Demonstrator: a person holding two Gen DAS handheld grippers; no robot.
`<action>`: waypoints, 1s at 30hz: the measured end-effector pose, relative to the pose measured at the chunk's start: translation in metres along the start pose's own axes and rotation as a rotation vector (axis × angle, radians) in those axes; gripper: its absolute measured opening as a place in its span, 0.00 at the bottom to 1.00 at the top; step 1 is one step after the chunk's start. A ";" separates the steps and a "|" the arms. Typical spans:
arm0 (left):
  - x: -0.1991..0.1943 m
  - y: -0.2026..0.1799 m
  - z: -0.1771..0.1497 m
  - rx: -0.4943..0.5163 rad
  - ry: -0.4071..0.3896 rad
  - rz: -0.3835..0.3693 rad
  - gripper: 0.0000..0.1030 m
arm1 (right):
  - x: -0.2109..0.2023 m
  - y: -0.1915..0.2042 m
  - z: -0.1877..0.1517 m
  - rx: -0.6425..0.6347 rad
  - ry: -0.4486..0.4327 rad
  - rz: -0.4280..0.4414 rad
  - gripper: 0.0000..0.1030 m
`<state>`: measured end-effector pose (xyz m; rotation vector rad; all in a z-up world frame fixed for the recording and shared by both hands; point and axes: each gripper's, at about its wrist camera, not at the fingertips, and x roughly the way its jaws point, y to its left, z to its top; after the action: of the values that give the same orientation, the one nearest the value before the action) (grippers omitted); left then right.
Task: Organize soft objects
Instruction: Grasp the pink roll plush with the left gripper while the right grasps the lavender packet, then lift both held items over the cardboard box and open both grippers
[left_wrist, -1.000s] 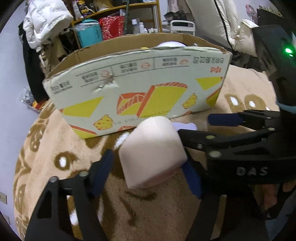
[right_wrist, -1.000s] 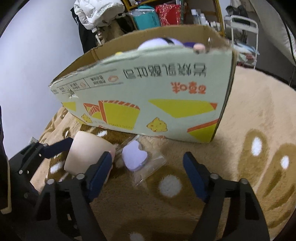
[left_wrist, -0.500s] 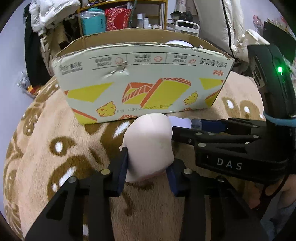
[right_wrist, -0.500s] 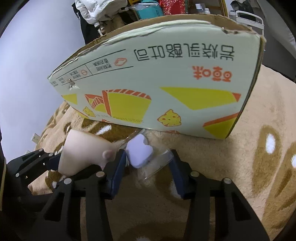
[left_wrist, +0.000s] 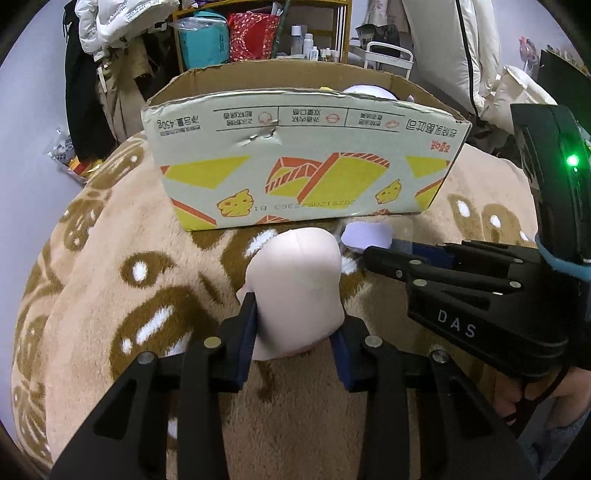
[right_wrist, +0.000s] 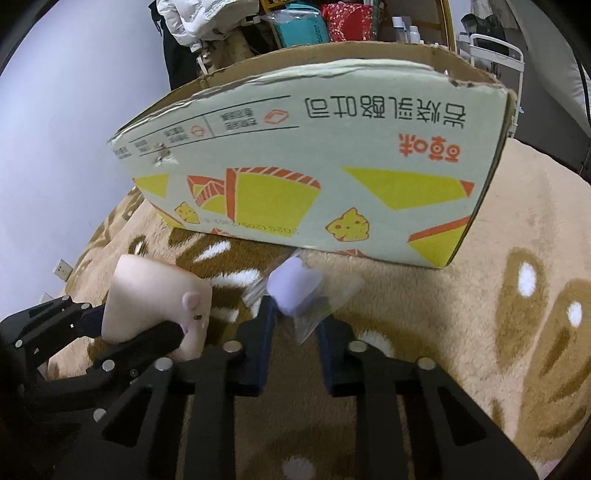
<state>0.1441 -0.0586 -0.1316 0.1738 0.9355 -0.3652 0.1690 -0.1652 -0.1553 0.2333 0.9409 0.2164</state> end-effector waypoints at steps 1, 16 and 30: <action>-0.001 0.000 0.000 0.000 0.002 0.001 0.34 | 0.000 0.001 0.000 0.000 0.002 0.000 0.18; -0.025 -0.002 -0.004 -0.002 -0.029 0.009 0.31 | -0.043 -0.003 -0.015 -0.027 -0.026 -0.061 0.13; -0.083 -0.014 -0.005 0.056 -0.177 0.065 0.31 | -0.110 0.011 -0.015 -0.056 -0.186 -0.133 0.12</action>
<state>0.0909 -0.0509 -0.0673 0.2186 0.7440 -0.3410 0.0931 -0.1847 -0.0757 0.1356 0.7616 0.0964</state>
